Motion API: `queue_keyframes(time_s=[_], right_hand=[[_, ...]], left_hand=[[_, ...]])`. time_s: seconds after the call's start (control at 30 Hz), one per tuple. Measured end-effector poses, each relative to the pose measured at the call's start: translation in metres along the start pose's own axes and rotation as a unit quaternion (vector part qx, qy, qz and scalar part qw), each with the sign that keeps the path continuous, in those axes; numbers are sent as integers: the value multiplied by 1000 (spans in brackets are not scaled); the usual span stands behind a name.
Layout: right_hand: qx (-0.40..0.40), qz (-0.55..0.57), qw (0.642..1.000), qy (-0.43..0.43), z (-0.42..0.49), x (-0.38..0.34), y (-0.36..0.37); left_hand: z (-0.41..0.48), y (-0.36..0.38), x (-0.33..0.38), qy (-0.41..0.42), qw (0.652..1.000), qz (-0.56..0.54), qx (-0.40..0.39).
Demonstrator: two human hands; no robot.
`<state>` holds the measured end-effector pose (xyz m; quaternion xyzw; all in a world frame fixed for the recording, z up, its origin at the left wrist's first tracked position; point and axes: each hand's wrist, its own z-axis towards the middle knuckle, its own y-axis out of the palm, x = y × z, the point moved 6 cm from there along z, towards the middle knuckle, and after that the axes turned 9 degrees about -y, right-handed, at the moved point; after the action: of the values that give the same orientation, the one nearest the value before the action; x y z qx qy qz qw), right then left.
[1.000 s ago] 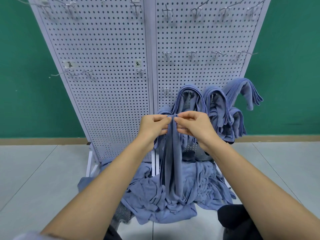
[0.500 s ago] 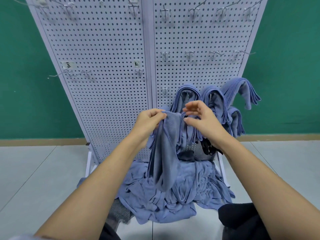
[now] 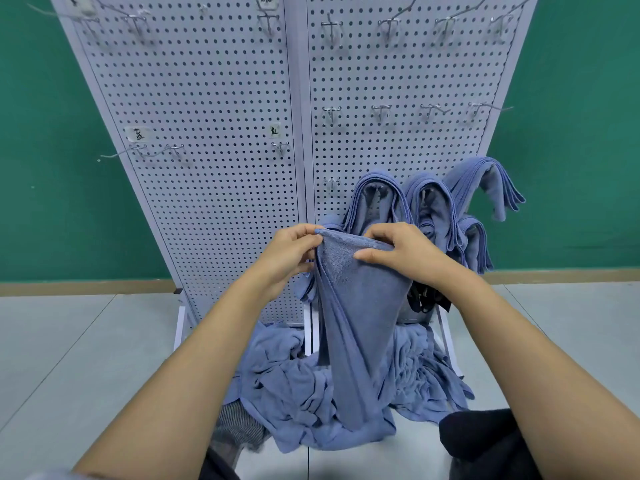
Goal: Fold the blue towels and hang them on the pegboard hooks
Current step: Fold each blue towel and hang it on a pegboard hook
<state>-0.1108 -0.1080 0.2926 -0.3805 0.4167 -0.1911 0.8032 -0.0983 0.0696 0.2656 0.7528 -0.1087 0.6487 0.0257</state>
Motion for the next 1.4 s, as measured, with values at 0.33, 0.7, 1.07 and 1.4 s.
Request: queue_keyframes(time_s=[0.33,0.7,1.07,1.4], right_hand=[[19,64,996,52,-7,3,-5],[-10,75,995,71,-12,1,2],[68,200,969,127,35,-28,-5],[189,400,896,31,56,-95,-100]], left_hand=[[0,13,-4,-8,1000,-17,1],[-4,13,-8,15,999,-35,27],[1,-21,-89,-196,969,-111,106],[-17,-13,-99,-311,858,-408,-24]])
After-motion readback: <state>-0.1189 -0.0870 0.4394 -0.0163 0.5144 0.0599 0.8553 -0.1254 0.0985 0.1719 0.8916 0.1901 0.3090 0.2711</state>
